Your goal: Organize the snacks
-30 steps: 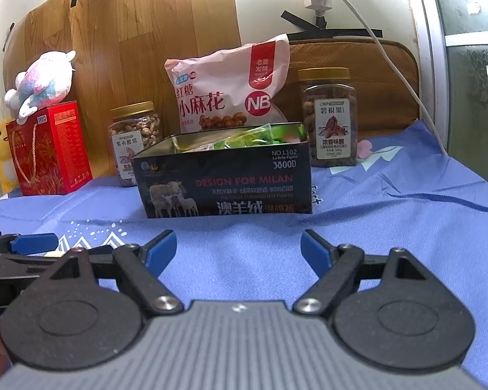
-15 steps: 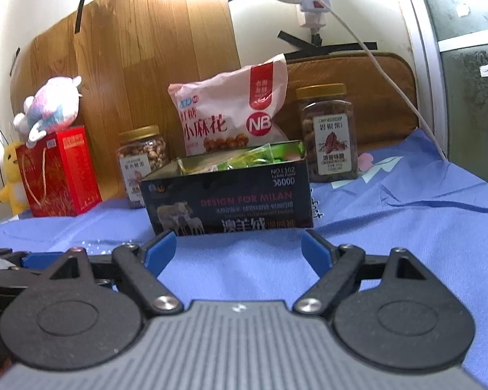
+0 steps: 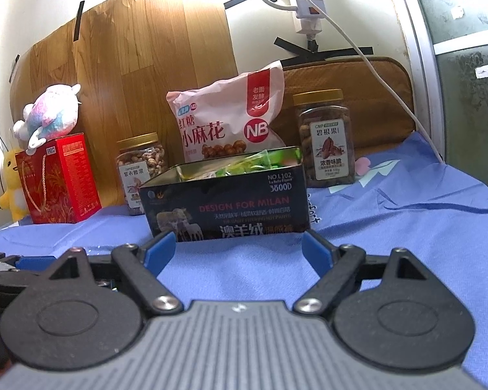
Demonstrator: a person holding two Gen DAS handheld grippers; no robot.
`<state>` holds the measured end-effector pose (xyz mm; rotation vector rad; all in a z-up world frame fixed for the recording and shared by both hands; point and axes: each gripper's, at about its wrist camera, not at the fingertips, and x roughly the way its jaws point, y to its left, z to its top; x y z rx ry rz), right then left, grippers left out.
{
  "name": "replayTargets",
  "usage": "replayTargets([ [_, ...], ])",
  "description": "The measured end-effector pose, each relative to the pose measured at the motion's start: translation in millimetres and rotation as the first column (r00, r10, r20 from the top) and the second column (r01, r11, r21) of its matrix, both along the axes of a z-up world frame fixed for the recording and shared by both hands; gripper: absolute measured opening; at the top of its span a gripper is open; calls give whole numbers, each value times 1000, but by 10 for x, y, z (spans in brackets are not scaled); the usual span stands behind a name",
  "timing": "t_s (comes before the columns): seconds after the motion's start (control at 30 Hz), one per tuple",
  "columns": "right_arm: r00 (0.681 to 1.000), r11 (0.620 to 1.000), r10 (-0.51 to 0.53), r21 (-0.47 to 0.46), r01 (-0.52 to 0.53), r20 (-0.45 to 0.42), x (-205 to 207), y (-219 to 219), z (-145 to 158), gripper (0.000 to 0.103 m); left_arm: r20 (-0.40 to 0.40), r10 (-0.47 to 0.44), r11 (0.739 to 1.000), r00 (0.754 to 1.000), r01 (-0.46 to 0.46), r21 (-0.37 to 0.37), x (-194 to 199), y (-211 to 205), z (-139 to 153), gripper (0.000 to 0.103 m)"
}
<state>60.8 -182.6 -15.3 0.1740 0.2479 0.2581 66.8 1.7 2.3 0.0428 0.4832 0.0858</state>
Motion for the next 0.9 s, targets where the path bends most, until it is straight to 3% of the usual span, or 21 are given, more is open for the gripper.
replayTargets([
  [0.9, 1000, 1000, -13, 17, 12, 20, -31, -23, 6, 87, 9, -13, 1000, 1000, 13, 26, -16, -45, -1, 102],
])
